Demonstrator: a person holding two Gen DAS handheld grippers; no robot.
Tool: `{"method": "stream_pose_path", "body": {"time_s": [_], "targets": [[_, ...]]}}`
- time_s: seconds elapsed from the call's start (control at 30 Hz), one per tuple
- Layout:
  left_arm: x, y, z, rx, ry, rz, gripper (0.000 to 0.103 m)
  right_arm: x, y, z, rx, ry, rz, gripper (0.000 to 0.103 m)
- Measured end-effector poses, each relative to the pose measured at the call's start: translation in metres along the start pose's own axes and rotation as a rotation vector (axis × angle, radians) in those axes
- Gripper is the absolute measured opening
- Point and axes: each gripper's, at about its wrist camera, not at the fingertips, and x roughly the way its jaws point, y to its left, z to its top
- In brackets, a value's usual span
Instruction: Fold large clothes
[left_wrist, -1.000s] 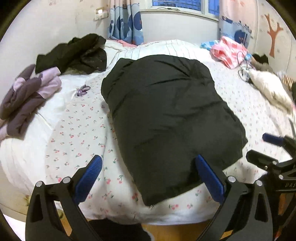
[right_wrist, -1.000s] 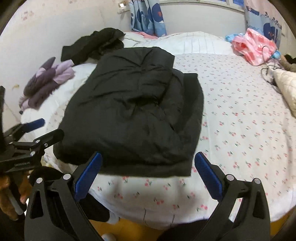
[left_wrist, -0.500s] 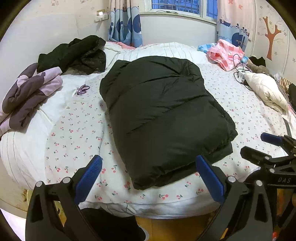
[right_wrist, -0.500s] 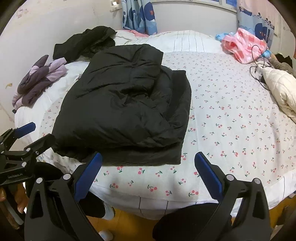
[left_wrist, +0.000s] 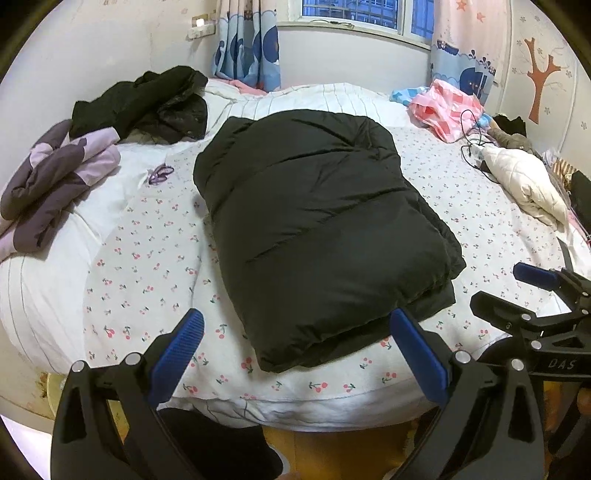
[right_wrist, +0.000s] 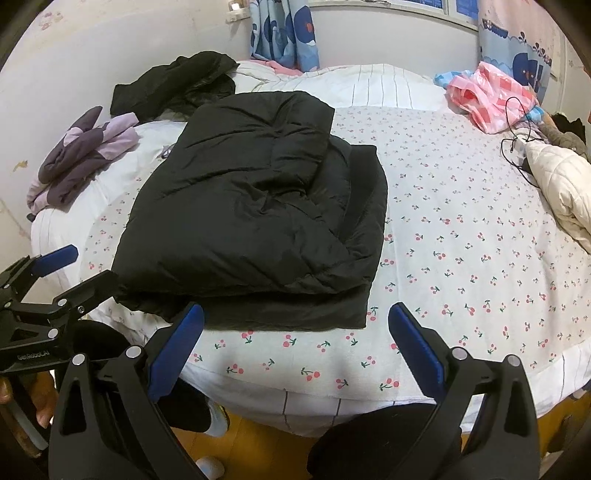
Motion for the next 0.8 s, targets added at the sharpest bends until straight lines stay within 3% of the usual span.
{"method": "stream_pose_path", "body": {"time_s": [0.23, 0.8], "targets": [[0.01, -0.002, -0.006, 0.003, 0.063, 0.032, 0.097, 0.002, 0.003, -0.001, 0.006, 0.017, 0.009, 0.097], [0.005, 0.0, -0.01, -0.012, 0.072, 0.028, 0.097, -0.002, 0.011, -0.002, 0.005, 0.025, 0.009, 0.097]]}}
